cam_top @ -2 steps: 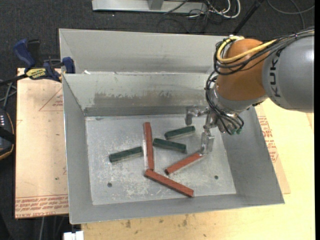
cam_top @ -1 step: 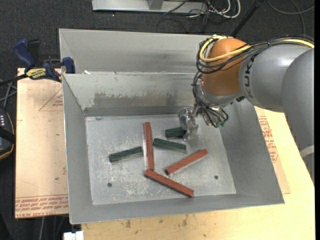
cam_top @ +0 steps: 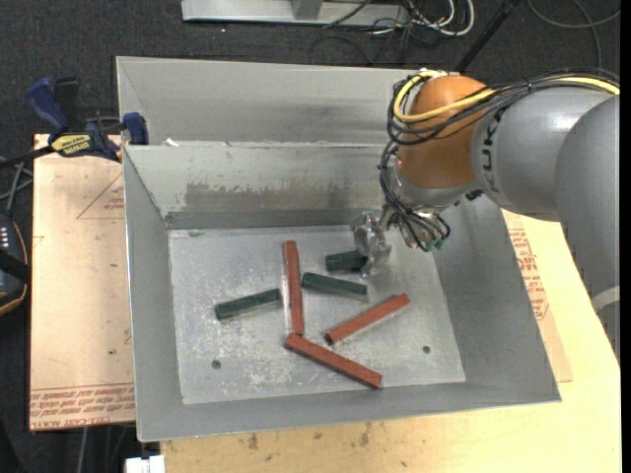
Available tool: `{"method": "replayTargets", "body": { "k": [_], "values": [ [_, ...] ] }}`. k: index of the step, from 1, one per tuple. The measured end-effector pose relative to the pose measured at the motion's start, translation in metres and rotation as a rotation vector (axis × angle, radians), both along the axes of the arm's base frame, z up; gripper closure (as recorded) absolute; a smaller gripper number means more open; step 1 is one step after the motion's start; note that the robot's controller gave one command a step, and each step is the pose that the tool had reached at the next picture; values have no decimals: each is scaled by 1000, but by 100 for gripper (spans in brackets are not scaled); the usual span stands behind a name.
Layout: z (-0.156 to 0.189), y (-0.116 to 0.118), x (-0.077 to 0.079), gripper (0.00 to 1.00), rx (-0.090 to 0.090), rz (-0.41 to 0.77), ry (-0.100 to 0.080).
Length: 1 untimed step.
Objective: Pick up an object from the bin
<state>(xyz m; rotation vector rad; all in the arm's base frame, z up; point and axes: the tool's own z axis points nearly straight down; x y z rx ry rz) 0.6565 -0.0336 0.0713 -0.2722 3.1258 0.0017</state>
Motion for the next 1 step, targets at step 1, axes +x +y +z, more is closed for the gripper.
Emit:
{"method": "replayTargets", "body": {
  "k": [1],
  "values": [
    [69,-29,1,100,-1,22,0]
  ]
}}
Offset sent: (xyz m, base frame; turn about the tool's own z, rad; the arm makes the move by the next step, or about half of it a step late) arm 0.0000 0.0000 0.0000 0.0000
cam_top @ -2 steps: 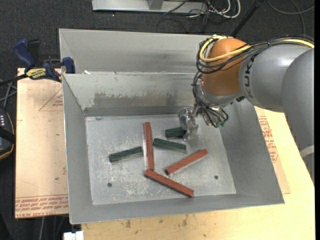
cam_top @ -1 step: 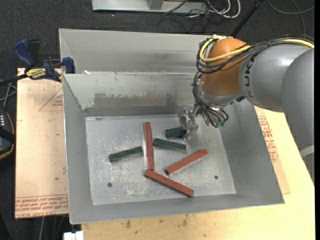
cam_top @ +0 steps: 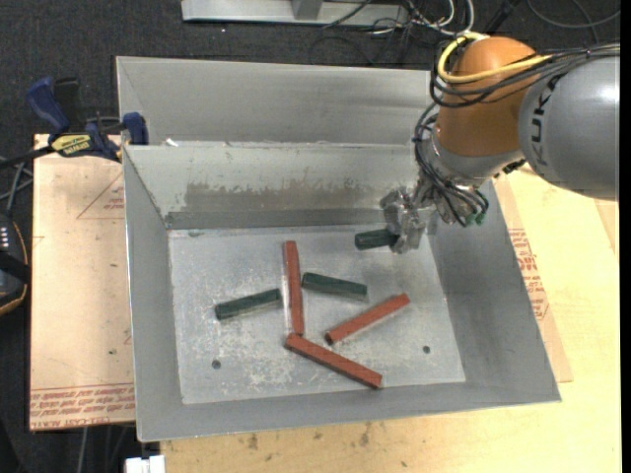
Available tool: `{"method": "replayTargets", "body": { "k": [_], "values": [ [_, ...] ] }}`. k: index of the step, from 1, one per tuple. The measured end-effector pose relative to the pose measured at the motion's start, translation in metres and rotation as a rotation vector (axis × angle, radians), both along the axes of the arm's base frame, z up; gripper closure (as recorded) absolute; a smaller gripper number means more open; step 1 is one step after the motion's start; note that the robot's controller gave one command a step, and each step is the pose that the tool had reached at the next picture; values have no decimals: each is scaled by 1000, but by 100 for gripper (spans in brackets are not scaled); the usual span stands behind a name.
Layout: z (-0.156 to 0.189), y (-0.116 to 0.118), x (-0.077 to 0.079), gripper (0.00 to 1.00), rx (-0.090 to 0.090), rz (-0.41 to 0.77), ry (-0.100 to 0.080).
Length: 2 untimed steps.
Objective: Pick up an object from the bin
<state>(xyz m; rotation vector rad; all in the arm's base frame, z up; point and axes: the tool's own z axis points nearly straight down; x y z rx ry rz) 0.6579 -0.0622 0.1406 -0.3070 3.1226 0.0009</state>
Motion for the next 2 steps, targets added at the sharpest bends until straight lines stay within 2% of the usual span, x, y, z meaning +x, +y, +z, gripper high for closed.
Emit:
{"method": "replayTargets", "body": {
  "k": [1,2],
  "values": [
    [0,0,0,100,0,0,0],
    [131,-7,-17,100,0,15,-1]
  ]
}}
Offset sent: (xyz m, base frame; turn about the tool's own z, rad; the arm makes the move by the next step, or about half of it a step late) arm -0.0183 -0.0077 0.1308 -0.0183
